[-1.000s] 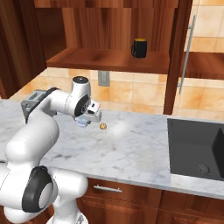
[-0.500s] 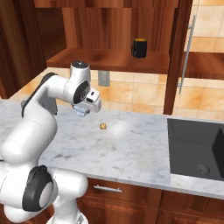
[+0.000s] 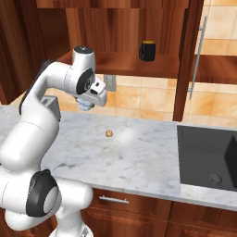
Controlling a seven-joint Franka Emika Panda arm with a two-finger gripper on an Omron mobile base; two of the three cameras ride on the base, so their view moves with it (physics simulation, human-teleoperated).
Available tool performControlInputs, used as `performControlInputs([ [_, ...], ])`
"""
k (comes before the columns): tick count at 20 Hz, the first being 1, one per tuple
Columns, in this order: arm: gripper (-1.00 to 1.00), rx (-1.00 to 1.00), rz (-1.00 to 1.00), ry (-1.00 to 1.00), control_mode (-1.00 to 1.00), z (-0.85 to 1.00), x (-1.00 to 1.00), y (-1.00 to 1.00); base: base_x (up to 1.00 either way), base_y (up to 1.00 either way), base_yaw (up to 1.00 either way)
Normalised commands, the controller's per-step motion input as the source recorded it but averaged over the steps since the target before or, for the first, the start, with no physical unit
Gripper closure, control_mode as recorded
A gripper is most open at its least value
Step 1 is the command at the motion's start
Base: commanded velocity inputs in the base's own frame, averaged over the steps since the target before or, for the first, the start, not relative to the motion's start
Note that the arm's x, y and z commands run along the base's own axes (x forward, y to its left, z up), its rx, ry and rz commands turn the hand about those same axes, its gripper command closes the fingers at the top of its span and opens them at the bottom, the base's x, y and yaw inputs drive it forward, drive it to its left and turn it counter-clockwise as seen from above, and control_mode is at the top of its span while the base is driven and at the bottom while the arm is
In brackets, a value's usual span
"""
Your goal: Pick the yogurt and yogurt from the counter and place them in the cabinets closest to them.
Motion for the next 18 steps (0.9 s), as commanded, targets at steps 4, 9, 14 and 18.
performControlInputs([
  [4, 1.00, 0.01, -0.01, 0.00, -1.00, 0.61, -0.08, -0.03, 0.00, 0.00, 0.00],
  [9, 1.00, 0.00, 0.00, 0.00, -1.00, 0.59, -0.16, -0.02, 0.00, 0.00, 0.00],
  [14, 1.00, 0.00, 0.00, -0.07, -1.00, 0.49, -0.29, -0.05, 0.00, 0.00, 0.00],
  [18, 1.00, 0.01, 0.00, -0.22, -1.00, 0.31, -0.36, -0.02, 0.00, 0.00, 0.00],
])
